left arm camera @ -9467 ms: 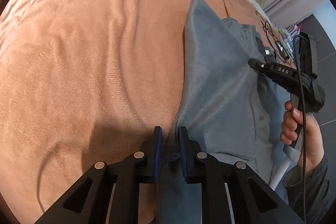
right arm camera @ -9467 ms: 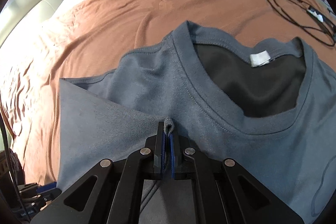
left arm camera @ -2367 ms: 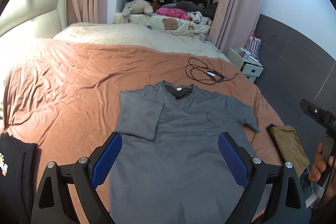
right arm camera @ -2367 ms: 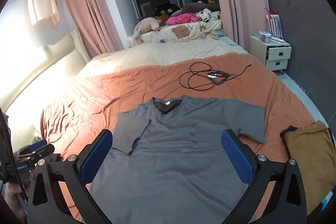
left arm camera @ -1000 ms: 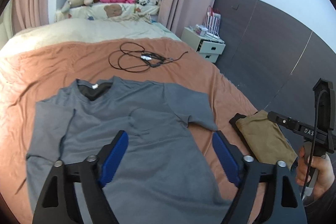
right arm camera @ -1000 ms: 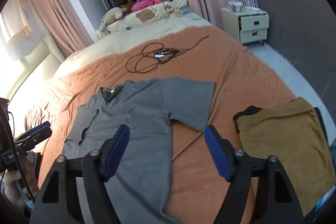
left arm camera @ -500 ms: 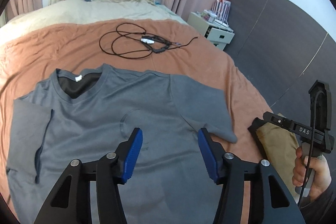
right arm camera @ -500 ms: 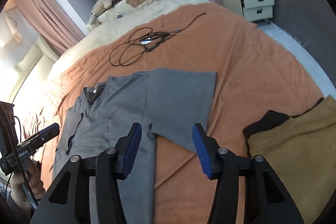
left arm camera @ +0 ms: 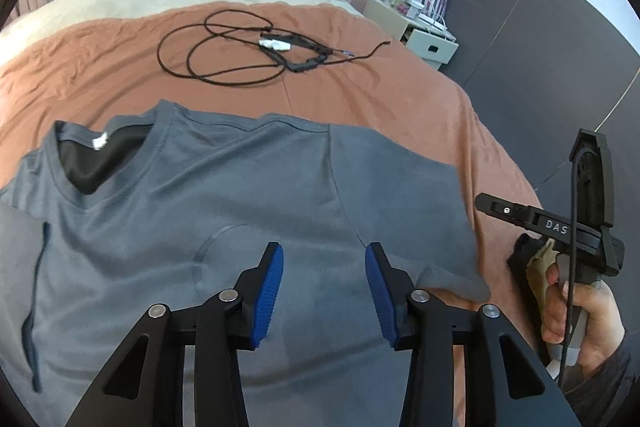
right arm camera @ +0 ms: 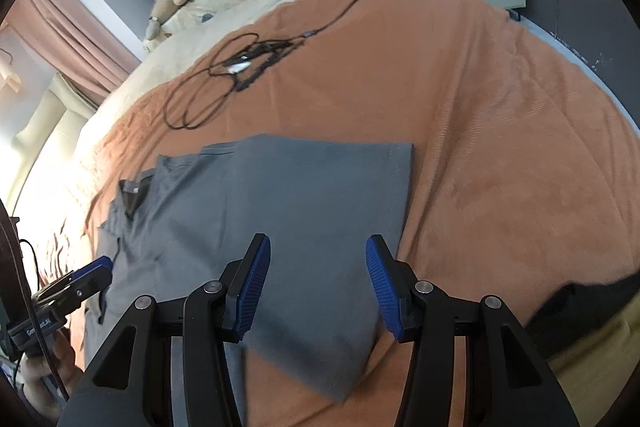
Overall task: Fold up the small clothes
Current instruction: 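Lower the right gripper to the shirt's unfolded side edge and close on it, then lift the held side edge and fold it toward the collar, then release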
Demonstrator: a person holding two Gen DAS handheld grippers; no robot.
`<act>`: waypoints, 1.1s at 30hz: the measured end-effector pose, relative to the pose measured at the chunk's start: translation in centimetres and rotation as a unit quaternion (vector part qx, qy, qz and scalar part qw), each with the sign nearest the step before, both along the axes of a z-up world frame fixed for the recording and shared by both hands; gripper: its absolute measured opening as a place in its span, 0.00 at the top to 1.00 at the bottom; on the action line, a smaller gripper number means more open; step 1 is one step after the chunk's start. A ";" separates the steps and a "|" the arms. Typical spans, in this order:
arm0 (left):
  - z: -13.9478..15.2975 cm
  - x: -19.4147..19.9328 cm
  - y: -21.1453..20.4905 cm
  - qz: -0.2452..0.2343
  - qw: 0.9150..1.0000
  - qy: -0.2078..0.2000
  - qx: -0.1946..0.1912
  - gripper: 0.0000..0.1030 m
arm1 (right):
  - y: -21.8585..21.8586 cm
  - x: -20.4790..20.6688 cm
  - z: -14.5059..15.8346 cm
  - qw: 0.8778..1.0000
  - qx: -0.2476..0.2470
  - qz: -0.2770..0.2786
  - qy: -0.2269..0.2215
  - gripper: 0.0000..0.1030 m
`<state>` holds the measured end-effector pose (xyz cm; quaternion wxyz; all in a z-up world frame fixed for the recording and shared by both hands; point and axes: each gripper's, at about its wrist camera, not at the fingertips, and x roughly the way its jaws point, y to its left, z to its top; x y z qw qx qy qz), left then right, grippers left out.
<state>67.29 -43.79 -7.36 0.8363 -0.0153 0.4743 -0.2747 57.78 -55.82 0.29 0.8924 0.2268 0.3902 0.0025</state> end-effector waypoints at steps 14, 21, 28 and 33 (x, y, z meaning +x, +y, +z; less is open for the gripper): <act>-4.7 3.7 -3.1 -0.001 0.999 0.039 -0.006 0.69 | -2.3 5.1 -2.8 0.999 0.006 -0.006 0.039 0.53; -6.4 4.8 -3.6 0.005 0.998 0.055 -0.008 0.74 | -3.4 5.8 -3.3 0.999 0.006 -0.015 0.036 0.99; -7.4 4.4 -3.8 0.000 0.997 0.070 -0.018 0.74 | -1.9 5.0 0.8 1.000 -0.021 -0.004 -0.014 1.00; -7.6 3.3 -4.2 -0.008 0.996 0.079 -0.033 0.74 | -0.1 4.5 4.4 0.998 -0.040 0.013 -0.037 1.00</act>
